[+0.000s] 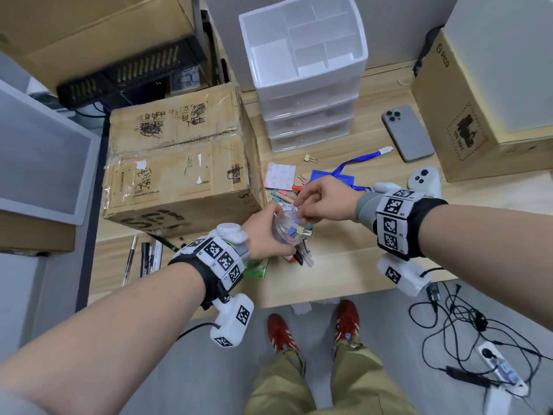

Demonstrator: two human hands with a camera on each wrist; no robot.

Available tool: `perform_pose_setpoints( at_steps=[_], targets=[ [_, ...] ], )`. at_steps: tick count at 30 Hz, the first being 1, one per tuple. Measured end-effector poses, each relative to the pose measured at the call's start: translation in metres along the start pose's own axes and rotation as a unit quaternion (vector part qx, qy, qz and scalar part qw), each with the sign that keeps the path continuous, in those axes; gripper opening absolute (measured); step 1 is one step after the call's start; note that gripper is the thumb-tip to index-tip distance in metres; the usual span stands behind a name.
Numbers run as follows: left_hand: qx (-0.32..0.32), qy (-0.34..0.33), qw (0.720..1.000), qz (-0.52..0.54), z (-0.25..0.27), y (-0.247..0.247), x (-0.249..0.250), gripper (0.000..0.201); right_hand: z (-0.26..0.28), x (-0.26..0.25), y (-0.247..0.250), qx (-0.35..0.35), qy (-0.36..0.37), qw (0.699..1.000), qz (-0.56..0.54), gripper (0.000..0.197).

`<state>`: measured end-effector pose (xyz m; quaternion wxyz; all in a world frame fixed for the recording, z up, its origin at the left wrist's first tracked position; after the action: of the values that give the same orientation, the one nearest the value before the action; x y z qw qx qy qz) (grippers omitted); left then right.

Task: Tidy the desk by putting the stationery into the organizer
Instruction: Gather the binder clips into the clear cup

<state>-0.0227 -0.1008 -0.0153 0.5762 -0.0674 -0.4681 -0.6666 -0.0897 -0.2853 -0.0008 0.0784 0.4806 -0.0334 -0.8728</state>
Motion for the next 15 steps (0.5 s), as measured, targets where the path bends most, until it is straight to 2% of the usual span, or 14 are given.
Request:
perform_pose_setpoints(
  at_steps=[2, 5, 9, 13, 15],
  targets=[
    [0.001, -0.001, 1.000, 0.000, 0.004, 0.003, -0.004, 0.068, -0.005, 0.003, 0.000, 0.022, -0.008, 1.000, -0.009, 0.016],
    [0.006, -0.004, 1.000, -0.001, 0.008, 0.007, -0.008, 0.069, -0.012, 0.012, 0.003, 0.059, -0.031, 0.997, 0.040, 0.013],
    [0.014, -0.018, 1.000, -0.002, 0.012, 0.009, -0.012, 0.075, -0.018, 0.028, 0.000, 0.043, -0.067, 0.995, 0.064, 0.014],
    [0.030, -0.028, 0.999, 0.002, 0.013, 0.009, -0.020, 0.074, -0.033, 0.045, -0.006, 0.094, -0.058, 0.977, 0.180, 0.020],
    [0.036, -0.031, 0.999, 0.007, 0.013, 0.007, -0.024, 0.072, -0.034, 0.052, -0.009, 0.071, -0.051, 0.969, 0.230, 0.017]
  ],
)
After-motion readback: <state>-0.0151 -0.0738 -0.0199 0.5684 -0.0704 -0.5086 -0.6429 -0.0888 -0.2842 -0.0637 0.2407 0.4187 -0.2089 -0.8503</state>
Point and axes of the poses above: each hand's wrist, its own z-axis away from the middle knuckle, its own y-axis out of the back of the hand, x = y × z, the point moved 1 cm from there along -z, towards the middle knuckle, and after that the axes turned 6 degrees about -x, right-handed, at the moved point
